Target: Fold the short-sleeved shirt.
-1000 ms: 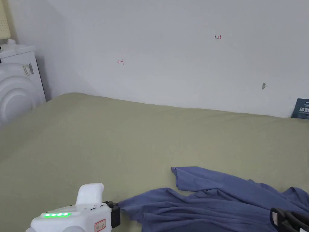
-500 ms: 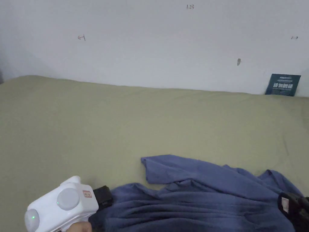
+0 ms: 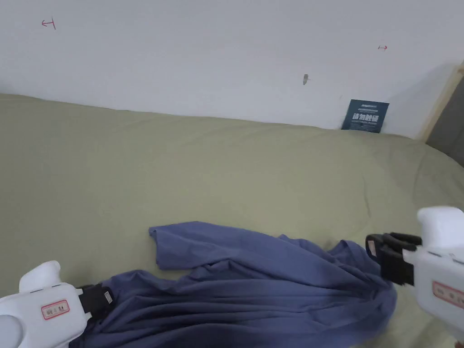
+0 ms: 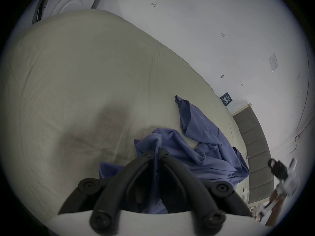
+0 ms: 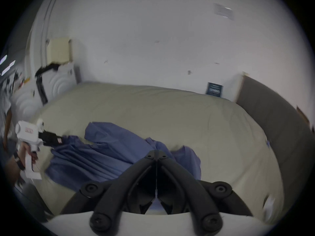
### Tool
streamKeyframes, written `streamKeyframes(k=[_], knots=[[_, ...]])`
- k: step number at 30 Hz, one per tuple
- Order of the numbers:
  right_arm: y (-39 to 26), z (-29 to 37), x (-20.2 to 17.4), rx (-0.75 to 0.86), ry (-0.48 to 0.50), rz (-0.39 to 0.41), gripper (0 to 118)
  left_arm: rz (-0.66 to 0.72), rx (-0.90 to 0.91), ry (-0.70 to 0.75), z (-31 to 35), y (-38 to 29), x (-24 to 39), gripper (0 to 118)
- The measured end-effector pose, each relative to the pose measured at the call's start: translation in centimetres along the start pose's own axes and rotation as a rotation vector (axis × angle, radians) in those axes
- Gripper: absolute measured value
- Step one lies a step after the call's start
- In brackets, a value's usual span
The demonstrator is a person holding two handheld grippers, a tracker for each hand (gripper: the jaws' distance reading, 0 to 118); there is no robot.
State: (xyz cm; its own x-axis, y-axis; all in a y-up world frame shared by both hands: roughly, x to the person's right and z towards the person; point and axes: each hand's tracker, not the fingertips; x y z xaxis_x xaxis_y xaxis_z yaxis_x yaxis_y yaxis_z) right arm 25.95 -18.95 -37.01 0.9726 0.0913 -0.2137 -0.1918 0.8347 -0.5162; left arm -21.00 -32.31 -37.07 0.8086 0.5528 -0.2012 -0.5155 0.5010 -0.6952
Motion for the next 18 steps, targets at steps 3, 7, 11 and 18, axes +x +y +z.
streamKeyframes(k=[3,7,11,18], knots=[[3.3,-6.6,-1.0,-0.089,0.153,0.186,62,-0.018,0.012,0.005,0.3,-0.4,-0.2,4],[6.2,-17.3,-4.5,-0.322,0.317,0.412,91,-0.057,0.017,0.014,-0.4,-0.5,-0.9,4],[7.1,-24.6,-7.6,-0.389,0.359,0.521,91,-0.062,0.002,0.022,-0.8,-0.6,-1.5,4],[6.7,-30.6,-8.8,-0.432,0.382,0.514,91,-0.069,0.003,0.008,-0.9,-1.0,-2.3,4]])
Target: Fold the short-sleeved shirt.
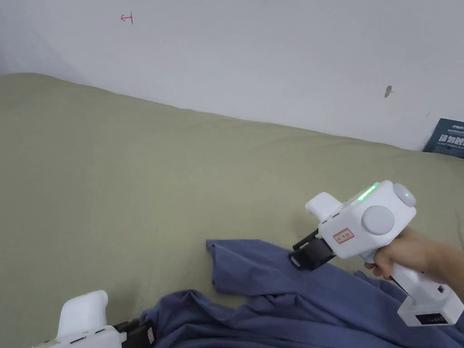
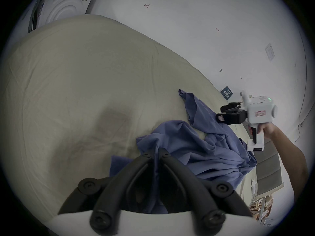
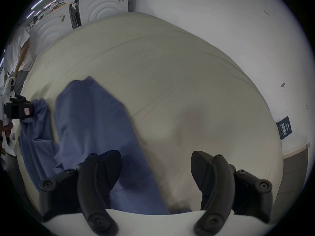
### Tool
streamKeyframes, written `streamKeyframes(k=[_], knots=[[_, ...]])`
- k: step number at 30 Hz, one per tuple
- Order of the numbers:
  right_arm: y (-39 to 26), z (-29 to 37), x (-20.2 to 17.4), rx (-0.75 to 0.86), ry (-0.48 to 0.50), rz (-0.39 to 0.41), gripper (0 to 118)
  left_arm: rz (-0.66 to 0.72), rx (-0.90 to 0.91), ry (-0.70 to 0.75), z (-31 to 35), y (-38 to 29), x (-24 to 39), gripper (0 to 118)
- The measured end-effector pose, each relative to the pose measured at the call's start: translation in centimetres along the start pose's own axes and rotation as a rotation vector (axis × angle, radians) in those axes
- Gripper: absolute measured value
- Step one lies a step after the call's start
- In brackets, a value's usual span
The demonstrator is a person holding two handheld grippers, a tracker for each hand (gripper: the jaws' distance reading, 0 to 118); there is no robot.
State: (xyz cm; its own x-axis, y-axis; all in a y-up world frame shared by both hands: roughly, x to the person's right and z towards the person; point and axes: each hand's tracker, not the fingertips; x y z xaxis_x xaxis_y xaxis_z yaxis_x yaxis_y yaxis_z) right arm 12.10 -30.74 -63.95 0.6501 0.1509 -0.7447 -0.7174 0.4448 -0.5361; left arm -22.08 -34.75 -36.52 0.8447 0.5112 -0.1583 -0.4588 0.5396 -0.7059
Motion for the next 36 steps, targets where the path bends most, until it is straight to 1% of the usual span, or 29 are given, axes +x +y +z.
streamKeyframes(k=[2,3,4,5,6,7,8,9,10,11,12,13,14,15,18,20,21,22,24,30,31,32,33,36], knots=[[-0.3,-1.2,0.0,-0.037,0.016,0.01,91,0.007,0.003,-0.002,0.1,-0.2,-0.2,4],[-0.7,-1.5,-0.2,-0.031,0.015,0.007,90,0.003,0.003,-0.006,0.1,-0.3,-0.3,4],[-0.9,-1.4,-0.2,-0.013,0.047,-0.024,84,0.004,0.003,-0.007,0.0,-0.2,-0.5,4],[-1.0,-1.2,-0.2,-0.008,0.061,-0.049,73,0.013,0.004,-0.013,0.0,-0.2,-0.6,4],[-1.2,-0.8,-0.3,-0.009,0.085,-0.086,65,0.017,0.007,-0.018,0.1,-0.3,-0.6,4],[-1.4,-0.5,-0.5,-0.001,0.092,-0.116,49,0.014,0.007,-0.02,0.0,-0.3,-0.6,4],[-1.5,-0.1,-0.6,0.008,0.088,-0.123,7,0.015,0.006,-0.021,0.0,-0.2,-0.7,4],[-1.6,0.4,-0.7,0.014,0.109,-0.129,7,0.016,0.006,-0.026,-0.1,-0.1,-0.7,4],[-1.7,0.8,-1.3,0.027,0.089,-0.098,7,0.015,0.008,-0.028,0.1,-0.2,-0.7,4],[-1.9,1.6,-2.0,0.054,0.0,-0.066,7,0.015,0.013,-0.03,0.2,-0.2,-0.7,4],[-2.1,2.1,-2.1,0.055,0.043,-0.101,7,0.011,0.014,-0.035,0.3,-0.1,-0.7,4],[-2.3,2.8,-2.0,0.101,0.089,-0.152,7,0.002,0.014,-0.045,0.4,0.1,-0.7,4],[-2.5,3.8,-2.2,0.146,0.083,-0.168,7,-0.005,0.013,-0.053,0.6,0.3,-0.6,4],[-2.4,4.5,-2.4,0.191,0.046,-0.182,7,-0.008,0.018,-0.061,0.8,0.7,-0.6,4],[-2.3,8.1,-1.7,0.326,0.053,-0.296,7,-0.01,0.062,-0.091,1.6,2.7,0.0,4],[-1.9,10.6,-1.2,0.4,0.052,-0.335,7,-0.029,0.095,-0.13,2.3,4.8,0.6,4],[-1.6,11.7,-1.0,0.416,0.047,-0.335,7,-0.039,0.109,-0.134,2.7,5.8,1.1,4],[-1.3,12.8,-1.0,0.448,-0.001,-0.327,7,-0.063,0.129,-0.135,3.1,6.9,1.7,4],[0.0,15.5,-0.6,0.48,-0.06,-0.308,7,-0.124,0.167,-0.154,4.3,9.5,3.2,4],[3.6,22.7,1.1,0.649,-0.19,-0.346,7,-0.26,0.252,-0.194,7.0,16.5,7.9,4],[4.3,23.6,1.3,0.659,-0.208,-0.335,7,-0.276,0.269,-0.194,7.3,17.5,8.5,4],[4.9,24.8,1.5,0.693,-0.269,-0.319,7,-0.298,0.284,-0.184,7.7,19.0,9.2,4],[5.6,25.8,2.0,0.706,-0.282,-0.313,7,-0.316,0.294,-0.18,8.1,20.2,9.9,4],[7.3,28.3,3.5,0.759,-0.352,-0.328,7,-0.368,0.338,-0.164,8.8,23.8,11.7,4]])
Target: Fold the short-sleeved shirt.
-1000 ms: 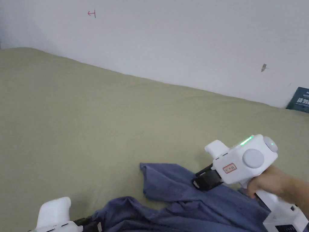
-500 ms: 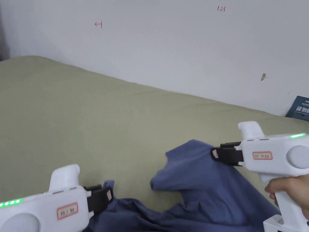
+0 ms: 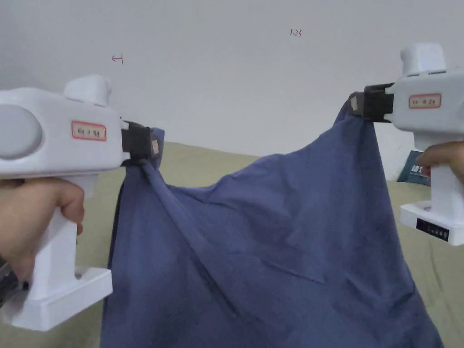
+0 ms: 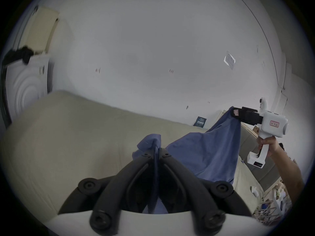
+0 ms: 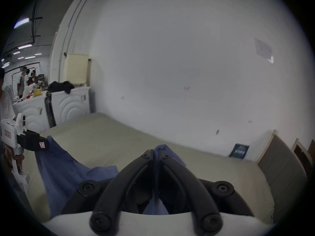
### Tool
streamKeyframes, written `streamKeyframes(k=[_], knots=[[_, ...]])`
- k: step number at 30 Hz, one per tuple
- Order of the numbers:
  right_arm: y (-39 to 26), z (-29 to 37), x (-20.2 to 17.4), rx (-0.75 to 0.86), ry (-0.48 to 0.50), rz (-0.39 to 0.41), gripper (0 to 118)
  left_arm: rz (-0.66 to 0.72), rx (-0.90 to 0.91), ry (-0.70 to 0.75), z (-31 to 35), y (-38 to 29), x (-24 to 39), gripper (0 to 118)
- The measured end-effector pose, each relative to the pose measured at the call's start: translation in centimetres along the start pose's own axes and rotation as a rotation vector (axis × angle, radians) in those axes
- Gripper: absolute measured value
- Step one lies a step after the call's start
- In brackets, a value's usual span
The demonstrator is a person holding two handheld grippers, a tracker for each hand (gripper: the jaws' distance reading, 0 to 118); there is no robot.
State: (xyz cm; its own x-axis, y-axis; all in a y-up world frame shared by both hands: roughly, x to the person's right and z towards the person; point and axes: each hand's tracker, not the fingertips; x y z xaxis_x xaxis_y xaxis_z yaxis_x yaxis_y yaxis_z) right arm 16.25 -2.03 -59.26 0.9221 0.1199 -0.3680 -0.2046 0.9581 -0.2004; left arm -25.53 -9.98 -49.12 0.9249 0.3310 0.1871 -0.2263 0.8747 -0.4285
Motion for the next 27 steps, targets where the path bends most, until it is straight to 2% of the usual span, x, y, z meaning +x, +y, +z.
streamKeyframes(k=[3,7,12,14,17,22,25,27], knots=[[3.3,-0.3,1.3,0.057,-0.054,-0.003,7,-0.034,0.048,0.018,-0.7,4.6,0.0,4],[7.3,-0.2,2.9,0.14,-0.14,0.043,7,-0.117,0.121,0.063,-1.6,10.3,0.1,4],[11.6,-0.4,4.6,0.269,-0.197,0.051,7,-0.121,0.212,0.078,-1.7,15.8,0.6,4],[13.0,-0.2,5.2,0.302,-0.196,0.032,7,-0.131,0.238,0.094,-2.4,17.9,-0.1,4],[14.1,0.2,5.4,0.363,-0.22,0.035,7,-0.175,0.245,0.143,-2.5,19.0,-0.3,4],[15.4,2.6,4.4,0.429,-0.199,0.044,7,-0.186,0.253,0.171,-1.3,19.1,-1.9,4],[14.4,3.7,3.6,0.422,-0.165,0.028,7,-0.195,0.243,0.171,-0.8,17.4,-2.5,4],[12.2,4.9,2.1,0.399,-0.124,0.049,7,-0.209,0.23,0.144,-0.2,15.1,-2.8,4]])
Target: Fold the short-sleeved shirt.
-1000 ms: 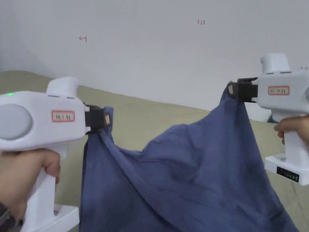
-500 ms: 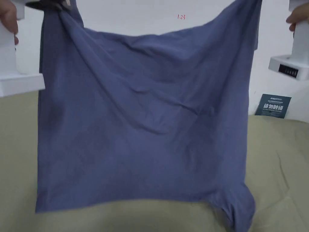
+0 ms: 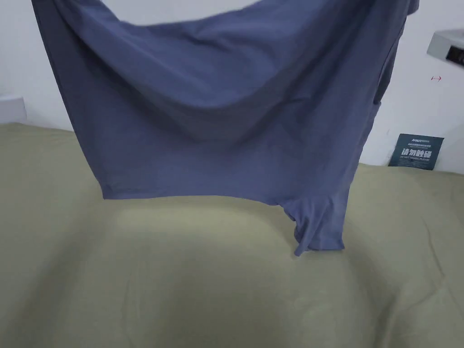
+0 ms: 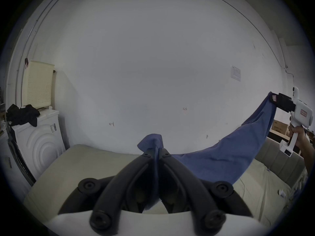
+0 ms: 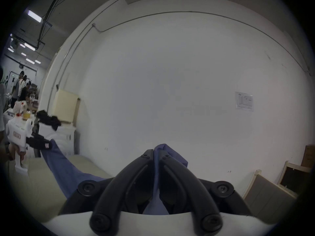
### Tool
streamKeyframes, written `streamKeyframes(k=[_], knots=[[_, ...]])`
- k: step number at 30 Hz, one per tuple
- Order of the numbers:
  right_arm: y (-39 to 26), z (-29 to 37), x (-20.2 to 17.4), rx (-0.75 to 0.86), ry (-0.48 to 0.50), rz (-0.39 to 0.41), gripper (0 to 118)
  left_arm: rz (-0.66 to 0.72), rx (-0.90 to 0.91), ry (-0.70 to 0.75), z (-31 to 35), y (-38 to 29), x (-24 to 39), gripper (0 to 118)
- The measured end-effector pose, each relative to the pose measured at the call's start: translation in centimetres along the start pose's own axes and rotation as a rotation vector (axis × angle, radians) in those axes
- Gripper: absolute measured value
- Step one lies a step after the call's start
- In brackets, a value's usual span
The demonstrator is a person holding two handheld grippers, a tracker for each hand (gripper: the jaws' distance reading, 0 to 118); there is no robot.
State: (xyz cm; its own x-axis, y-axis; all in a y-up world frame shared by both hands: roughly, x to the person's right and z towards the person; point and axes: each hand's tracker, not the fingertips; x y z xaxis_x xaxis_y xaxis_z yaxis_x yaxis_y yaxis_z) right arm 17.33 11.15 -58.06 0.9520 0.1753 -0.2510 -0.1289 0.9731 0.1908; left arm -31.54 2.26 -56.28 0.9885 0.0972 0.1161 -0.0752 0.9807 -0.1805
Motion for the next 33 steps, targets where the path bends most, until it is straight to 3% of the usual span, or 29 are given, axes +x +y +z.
streamKeyframes(k=[4,11,20,33], knots=[[-4.9,3.6,-2.1,-0.106,0.034,0.045,7,-0.005,-0.051,-0.048,2.0,-5.3,0.2,4],[-14.6,12.6,-3.4,-0.266,0.074,-0.115,7,0.097,-0.152,-0.132,8.5,-15.8,-0.5,4],[-19.9,23.4,-2.8,-0.356,0.07,-0.323,7,0.151,-0.288,-0.221,17.5,-24.2,-1.6,4],[-26.4,32.0,-3.4,-0.629,0.066,-0.413,7,0.145,-0.443,-0.3,24.3,-32.0,-2.6,4]])
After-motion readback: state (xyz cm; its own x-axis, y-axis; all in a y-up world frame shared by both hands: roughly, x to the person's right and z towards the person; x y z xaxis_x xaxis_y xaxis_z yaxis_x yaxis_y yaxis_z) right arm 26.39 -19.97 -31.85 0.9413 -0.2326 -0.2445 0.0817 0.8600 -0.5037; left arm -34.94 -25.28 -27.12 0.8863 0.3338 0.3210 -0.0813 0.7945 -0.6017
